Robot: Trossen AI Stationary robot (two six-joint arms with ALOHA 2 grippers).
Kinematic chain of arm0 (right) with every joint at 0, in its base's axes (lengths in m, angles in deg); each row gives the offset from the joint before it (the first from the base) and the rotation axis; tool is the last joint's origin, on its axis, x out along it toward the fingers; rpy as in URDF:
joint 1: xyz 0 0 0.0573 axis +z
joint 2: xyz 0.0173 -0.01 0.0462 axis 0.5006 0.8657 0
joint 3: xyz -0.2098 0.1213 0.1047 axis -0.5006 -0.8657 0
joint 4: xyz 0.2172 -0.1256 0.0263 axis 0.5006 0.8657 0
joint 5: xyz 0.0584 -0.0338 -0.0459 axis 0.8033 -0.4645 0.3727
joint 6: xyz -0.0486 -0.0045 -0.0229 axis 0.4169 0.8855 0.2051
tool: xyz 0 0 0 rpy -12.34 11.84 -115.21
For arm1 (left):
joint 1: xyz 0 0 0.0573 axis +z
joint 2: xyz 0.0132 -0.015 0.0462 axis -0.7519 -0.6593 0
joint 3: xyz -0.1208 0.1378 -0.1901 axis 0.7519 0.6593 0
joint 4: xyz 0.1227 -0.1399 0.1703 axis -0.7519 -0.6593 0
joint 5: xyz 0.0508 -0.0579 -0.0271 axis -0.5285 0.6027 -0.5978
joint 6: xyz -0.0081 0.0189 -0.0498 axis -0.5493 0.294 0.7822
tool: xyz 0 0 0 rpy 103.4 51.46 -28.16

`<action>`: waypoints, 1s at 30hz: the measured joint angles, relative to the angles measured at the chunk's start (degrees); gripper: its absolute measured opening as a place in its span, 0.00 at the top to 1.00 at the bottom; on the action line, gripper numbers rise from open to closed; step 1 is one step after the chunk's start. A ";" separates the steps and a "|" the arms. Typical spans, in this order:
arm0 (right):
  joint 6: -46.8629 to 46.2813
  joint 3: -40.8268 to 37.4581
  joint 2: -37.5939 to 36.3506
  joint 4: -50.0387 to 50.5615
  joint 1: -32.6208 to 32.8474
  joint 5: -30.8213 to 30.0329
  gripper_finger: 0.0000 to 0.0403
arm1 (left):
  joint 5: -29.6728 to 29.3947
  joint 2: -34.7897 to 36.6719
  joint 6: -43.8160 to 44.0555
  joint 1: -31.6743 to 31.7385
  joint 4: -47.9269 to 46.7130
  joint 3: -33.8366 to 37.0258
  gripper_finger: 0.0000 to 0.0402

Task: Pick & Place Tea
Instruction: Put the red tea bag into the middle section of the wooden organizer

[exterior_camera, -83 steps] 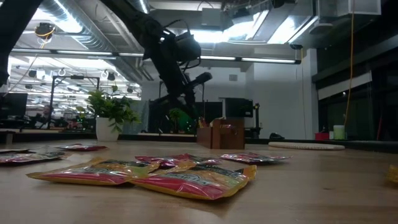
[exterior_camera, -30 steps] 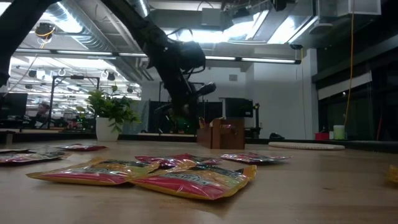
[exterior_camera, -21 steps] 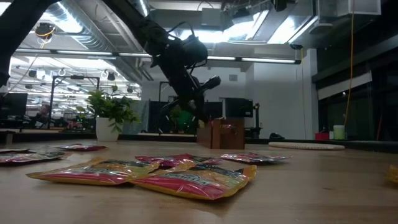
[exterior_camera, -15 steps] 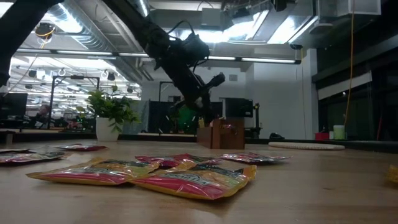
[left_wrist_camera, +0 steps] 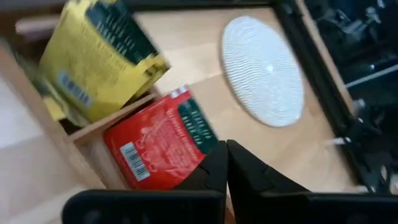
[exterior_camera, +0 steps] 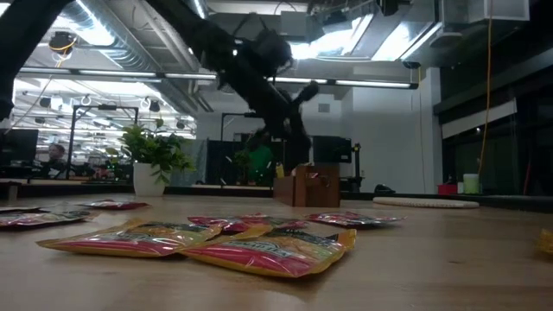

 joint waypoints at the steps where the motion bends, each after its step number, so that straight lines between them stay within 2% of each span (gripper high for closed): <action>1: 0.11 0.00 0.00 0.05 0.00 0.00 0.69 | 0.12 0.98 -1.33 -0.20 -0.43 0.02 0.99; 6: -0.10 0.00 0.00 2.09 0.00 0.60 0.69 | 0.32 7.54 -9.53 -2.41 -0.94 0.02 0.99; 12: -0.98 0.00 -0.01 5.29 0.00 2.29 0.69 | -3.54 14.81 -20.11 -6.27 -5.45 0.15 0.98; 16: -1.85 0.00 -0.02 7.23 0.00 2.42 0.69 | -3.51 19.35 -20.11 -7.91 -4.11 3.87 0.95; 22: -2.26 0.02 -0.02 8.81 0.01 5.07 0.69 | -3.97 27.51 -15.63 -10.81 -0.19 13.75 0.87; 26: -6.14 0.04 0.57 12.03 0.00 6.44 0.69 | -4.00 32.45 -14.15 -13.54 3.29 19.19 0.82; 30: -11.36 0.04 2.72 13.36 0.00 11.53 0.69 | -3.58 35.16 -14.28 -16.43 3.17 21.06 0.76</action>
